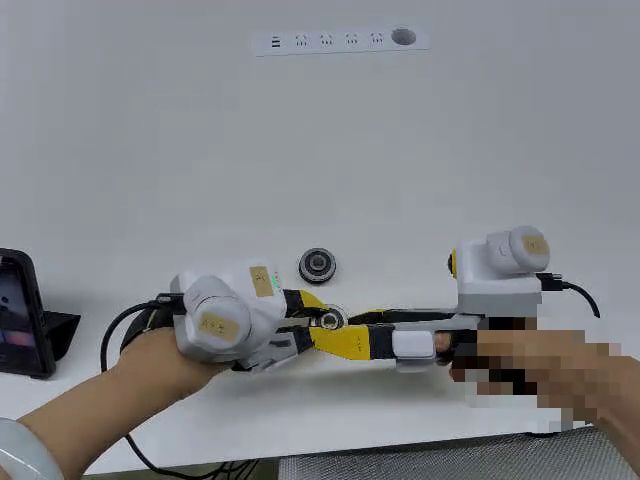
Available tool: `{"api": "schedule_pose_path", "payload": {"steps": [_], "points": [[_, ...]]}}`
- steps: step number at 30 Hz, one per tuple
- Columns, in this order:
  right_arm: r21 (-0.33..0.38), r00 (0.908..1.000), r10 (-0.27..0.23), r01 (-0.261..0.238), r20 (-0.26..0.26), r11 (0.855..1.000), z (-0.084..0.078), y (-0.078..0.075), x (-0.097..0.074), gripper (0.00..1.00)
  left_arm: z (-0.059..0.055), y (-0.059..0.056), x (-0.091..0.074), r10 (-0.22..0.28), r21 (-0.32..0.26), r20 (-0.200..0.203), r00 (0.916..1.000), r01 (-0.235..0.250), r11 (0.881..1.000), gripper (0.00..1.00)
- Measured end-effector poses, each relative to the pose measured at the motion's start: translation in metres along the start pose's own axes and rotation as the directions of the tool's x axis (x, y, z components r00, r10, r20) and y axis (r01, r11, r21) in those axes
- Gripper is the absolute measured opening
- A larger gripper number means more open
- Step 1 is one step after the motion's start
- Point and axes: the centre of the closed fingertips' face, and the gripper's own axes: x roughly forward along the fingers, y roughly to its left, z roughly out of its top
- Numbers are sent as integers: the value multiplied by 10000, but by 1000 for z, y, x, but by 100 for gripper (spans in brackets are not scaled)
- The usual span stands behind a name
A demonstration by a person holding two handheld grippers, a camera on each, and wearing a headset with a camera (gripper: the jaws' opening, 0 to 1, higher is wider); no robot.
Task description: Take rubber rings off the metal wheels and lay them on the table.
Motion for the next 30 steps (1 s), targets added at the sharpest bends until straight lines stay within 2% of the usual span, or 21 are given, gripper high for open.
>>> {"api": "schedule_pose_path", "payload": {"steps": [17, 22, 26, 30], "points": [[33, 9999, -81, 81, 69, 10000, 0, -3, -1, 68, 0, 0, 0, -10, 0, 16, 10000, 10, 10000, 12], [320, 9989, -431, 425, 176, 9986, 1, -14, -2, 55, 0, 0, 0, -11, -4, 14, 10000, 11, 10000, 12], [266, 9978, -647, 643, 152, 9976, 1, -20, -2, 48, 0, 0, 0, -20, -1, 25, 10000, 20, 10000, 12], [241, 9957, -922, 919, 130, 9955, 1, -26, -7, 35, 0, 0, 0, -33, 0, 36, 10000, 33, 10000, 12]]}}
